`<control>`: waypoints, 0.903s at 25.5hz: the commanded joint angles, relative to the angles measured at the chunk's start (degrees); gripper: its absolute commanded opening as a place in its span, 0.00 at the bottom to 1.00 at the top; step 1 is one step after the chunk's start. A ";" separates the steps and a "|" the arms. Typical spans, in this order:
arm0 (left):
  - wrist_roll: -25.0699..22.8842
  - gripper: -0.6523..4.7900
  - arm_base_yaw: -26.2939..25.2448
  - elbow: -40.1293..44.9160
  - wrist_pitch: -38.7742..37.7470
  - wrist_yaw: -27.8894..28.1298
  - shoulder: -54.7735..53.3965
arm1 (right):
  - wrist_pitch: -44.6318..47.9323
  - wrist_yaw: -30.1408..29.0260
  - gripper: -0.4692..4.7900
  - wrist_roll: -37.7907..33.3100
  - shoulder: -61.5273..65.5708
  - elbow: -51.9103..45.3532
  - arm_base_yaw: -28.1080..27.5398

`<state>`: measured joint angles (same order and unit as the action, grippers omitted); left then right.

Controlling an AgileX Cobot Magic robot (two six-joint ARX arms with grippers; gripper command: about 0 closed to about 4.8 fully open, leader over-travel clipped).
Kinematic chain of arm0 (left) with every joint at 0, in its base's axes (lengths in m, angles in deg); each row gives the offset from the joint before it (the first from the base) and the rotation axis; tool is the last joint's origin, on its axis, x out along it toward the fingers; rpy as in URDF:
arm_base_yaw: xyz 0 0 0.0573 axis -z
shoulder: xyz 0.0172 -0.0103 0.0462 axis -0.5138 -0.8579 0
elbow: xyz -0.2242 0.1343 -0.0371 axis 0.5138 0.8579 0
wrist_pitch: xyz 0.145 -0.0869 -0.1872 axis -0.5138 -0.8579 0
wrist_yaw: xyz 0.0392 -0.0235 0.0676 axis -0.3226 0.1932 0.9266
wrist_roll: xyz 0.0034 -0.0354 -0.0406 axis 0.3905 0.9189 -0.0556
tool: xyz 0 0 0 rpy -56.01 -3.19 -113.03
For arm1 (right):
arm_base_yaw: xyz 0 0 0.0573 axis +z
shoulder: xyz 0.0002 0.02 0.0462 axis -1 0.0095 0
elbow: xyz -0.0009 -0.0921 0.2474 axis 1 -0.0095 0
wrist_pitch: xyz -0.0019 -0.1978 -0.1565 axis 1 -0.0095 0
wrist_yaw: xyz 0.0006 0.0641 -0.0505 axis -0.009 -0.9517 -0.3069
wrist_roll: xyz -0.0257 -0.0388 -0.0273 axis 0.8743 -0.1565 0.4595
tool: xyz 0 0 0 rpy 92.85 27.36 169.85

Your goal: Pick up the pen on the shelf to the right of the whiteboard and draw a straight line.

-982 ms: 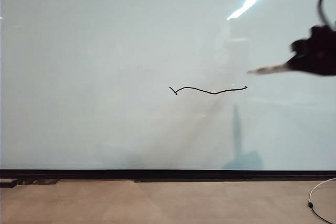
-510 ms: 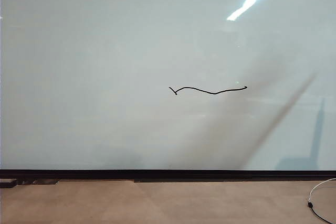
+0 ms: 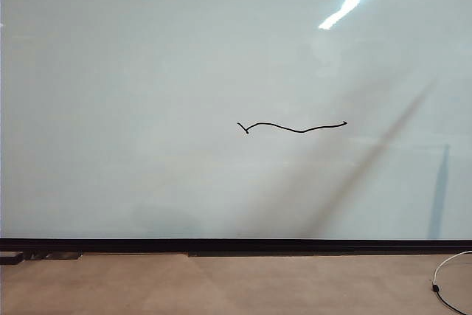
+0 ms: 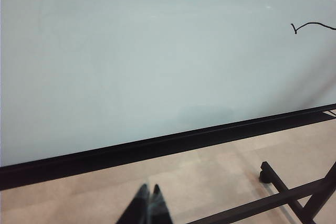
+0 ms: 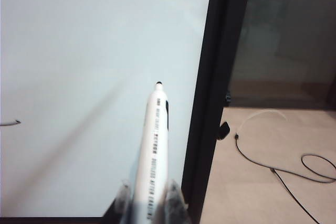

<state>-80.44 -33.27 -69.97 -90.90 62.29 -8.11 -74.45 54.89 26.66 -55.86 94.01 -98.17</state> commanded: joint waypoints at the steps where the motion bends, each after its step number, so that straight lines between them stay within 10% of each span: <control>1: -0.44 0.11 0.04 -0.22 0.39 -0.35 0.02 | -6.19 -0.07 0.08 -1.95 -6.62 -2.34 0.04; 10: -0.44 0.11 0.02 -0.22 0.42 -0.61 0.02 | -10.36 1.99 0.08 -1.86 -13.66 -5.57 6.95; 19: -0.52 0.11 0.04 -0.22 0.83 -0.24 0.02 | -7.41 30.82 0.08 8.48 -13.66 -7.13 30.62; 23: -2.14 0.11 0.02 -0.22 1.11 -0.13 0.02 | -6.43 29.48 0.08 8.57 -13.66 -7.21 30.08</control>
<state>-82.06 -33.27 -69.97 -90.73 62.16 -8.13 -81.97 85.58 35.19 -69.54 86.64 -67.22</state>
